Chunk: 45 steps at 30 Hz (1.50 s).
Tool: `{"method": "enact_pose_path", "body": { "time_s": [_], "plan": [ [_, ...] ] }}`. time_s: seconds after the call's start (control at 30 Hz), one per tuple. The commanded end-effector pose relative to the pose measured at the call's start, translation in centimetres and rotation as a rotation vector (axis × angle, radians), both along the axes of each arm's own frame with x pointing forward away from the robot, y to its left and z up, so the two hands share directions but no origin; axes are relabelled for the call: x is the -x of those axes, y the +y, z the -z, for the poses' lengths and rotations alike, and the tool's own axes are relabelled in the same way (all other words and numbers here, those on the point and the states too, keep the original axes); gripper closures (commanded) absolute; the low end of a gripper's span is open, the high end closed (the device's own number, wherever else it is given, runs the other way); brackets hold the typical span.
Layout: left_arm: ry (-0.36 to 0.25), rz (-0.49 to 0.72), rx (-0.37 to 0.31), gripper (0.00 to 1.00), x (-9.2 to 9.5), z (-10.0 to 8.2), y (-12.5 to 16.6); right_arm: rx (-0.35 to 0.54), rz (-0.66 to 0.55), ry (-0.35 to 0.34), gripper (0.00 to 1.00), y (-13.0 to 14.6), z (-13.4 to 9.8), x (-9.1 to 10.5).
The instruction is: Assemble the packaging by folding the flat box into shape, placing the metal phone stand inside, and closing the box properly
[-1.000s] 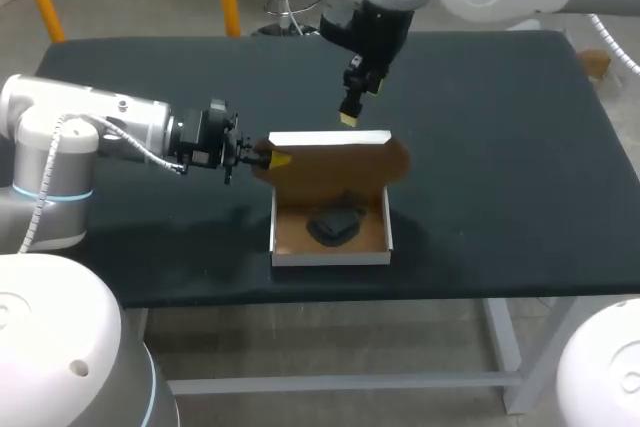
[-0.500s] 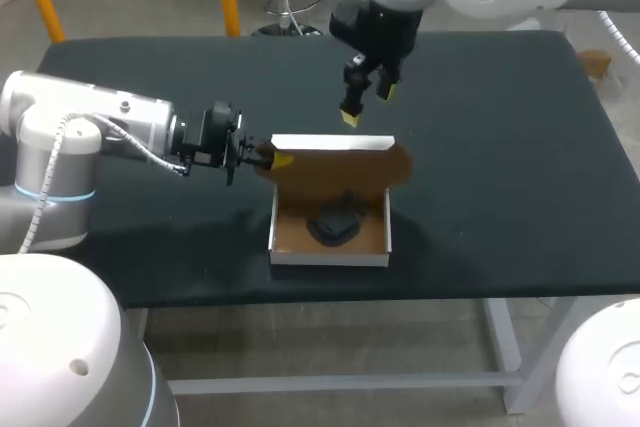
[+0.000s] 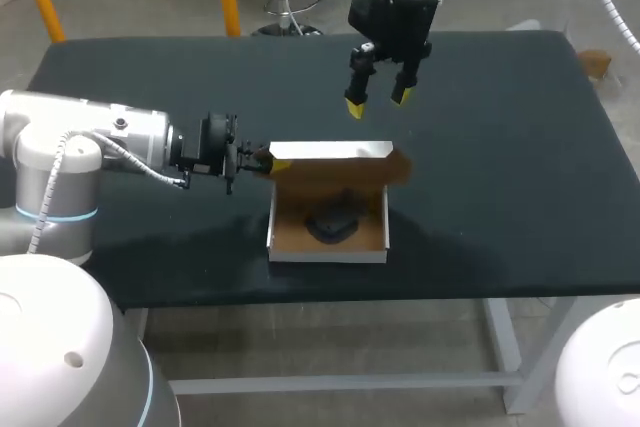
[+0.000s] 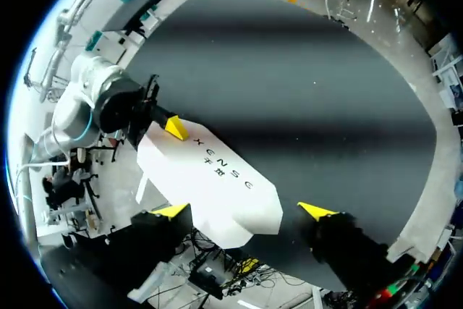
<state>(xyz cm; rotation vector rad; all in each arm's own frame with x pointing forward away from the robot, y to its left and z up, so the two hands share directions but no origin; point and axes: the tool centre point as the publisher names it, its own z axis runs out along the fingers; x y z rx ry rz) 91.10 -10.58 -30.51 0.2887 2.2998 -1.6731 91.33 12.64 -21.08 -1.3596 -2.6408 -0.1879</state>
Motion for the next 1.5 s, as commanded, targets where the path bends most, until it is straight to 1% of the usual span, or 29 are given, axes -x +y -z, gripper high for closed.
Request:
{"method": "enact_pose_path", "body": {
  "time_s": [0.03, 0.2, 0.27, 0.33, 0.47, 0.9, 0.93, 1.0, 1.03, 1.07, 1.13, 1.2, 1.4, 1.47, 1.5],
  "plan": [
    [-0.038, -0.034, 0.012, 1.0, 0.7, 0.1, 0.1, -0.011, 0.039, 0.021, 0.0, -0.5, 0.0, 0.0],
    [-0.087, -0.031, 0.012, 1.0, 0.9, 0.2, 0.2, -0.038, 0.092, 0.045, 0.0, -1.0, 0.4, 0.5],
    [-0.103, -0.033, 0.009, 1.0, 1.0, 0.3, 0.2, -0.062, 0.102, 0.058, 0.0, -1.3, 0.6, 0.8],
    [-0.121, -0.033, 0.002, 1.0, 1.1, 0.4, 0.2, -0.066, 0.107, 0.061, 0.0, -1.3, 0.7, 1.0],
    [-0.178, -0.019, -0.038, 1.0, 1.4, 0.8, 0.2, -0.066, 0.107, 0.061, 0.0, -1.3, 0.7, 1.0],
    [-0.178, -0.019, -0.038, 1.0, 1.4, 0.8, 0.2, -0.066, 0.107, 0.061, 0.0, -1.3, 0.7, 1.0],
    [-0.178, -0.019, -0.038, 1.0, 1.4, 0.8, 0.2, -0.054, 0.13, 0.067, 0.0, -1.1, 0.8, 0.9],
    [-0.178, -0.019, -0.038, 1.0, 1.4, 0.8, 0.2, -0.046, 0.203, 0.123, 0.0, -1.0, 1.0, 0.8],
    [-0.191, -0.018, -0.044, 1.0, 1.5, 0.9, 0.2, -0.043, 0.23, 0.117, 0.0, -1.1, 1.1, 0.8],
    [-0.206, -0.02, -0.046, 1.0, 1.6, 0.9, 0.3, -0.049, 0.256, 0.146, 0.0, -1.2, 1.2, 1.0],
    [-0.235, -0.024, -0.042, 1.0, 1.9, 1.0, 0.4, -0.045, 0.307, 0.177, 0.0, -1.5, 1.4, 1.1],
    [-0.253, -0.016, -0.033, 1.0, 2.1, 1.0, 0.5, -0.043, 0.345, 0.224, 0.0, -1.8, 1.6, 1.4],
    [-0.304, -0.011, -0.026, 1.0, 2.6, 1.2, 0.6, -0.061, 0.424, 0.289, 0.0, -2.2, 1.8, 2.3],
    [-0.312, -0.01, -0.031, 1.0, 2.7, 1.4, 0.6, -0.069, 0.474, 0.32, 0.0, -2.4, 2.0, 2.6],
    [-0.325, -0.009, -0.035, 1.0, 2.7, 1.5, 0.6, -0.067, 0.501, 0.345, 0.0, -2.4, 2.1, 2.8]
  ]
}}
